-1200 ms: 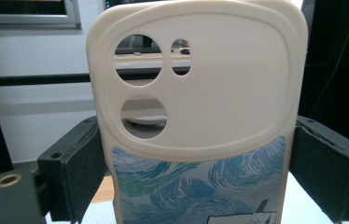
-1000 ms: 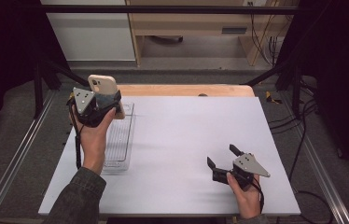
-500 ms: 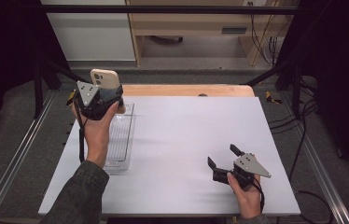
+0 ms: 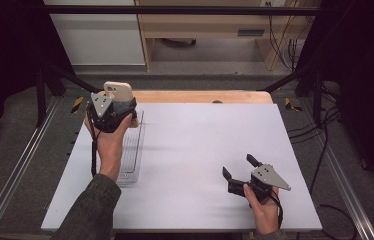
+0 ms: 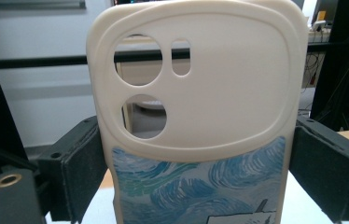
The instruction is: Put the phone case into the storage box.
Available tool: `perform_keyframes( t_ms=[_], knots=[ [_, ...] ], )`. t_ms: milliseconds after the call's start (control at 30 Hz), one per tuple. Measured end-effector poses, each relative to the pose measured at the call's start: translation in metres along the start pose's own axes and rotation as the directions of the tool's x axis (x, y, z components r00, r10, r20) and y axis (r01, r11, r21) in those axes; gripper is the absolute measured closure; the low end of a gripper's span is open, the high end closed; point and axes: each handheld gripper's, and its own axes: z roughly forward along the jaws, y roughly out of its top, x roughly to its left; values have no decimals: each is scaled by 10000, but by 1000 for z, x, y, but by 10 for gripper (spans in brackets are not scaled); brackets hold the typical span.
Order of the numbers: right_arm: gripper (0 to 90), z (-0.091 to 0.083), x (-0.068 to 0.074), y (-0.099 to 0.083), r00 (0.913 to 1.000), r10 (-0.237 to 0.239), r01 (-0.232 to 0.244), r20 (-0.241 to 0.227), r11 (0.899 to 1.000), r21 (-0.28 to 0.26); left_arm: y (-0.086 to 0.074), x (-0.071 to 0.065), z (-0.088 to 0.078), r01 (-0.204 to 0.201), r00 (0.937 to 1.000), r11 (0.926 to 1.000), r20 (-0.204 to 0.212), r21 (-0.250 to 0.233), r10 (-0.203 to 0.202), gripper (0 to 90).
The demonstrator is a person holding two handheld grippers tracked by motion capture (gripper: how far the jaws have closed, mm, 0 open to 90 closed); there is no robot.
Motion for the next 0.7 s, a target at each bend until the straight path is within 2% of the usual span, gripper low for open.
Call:
perform_keyframes(
  t_ms=[167, 367, 500, 700],
  knots=[
    [56, -1, -1, 0, 10000, 40, -40, -11, 10000, -30, -4, 2, 5, 57, 9999, 9998, -87, 185, -55, 98],
    [56, 0, -2, 0, 10000, 68, -68, -31, 10000, -1, 1, 4, 9, 48, 9999, 9999, -140, 112, -47, 98],
    [56, -1, -1, 0, 10000, 41, -41, -35, 10000, 5, 1, 9, 11, 195, 9996, 9997, -219, 160, -192, 98],
    [56, 0, -1, -1, 10000, 46, -46, -69, 10000, 31, 2, 15, 15, 53, 9993, 9997, -380, 232, -44, 98]
  ],
)
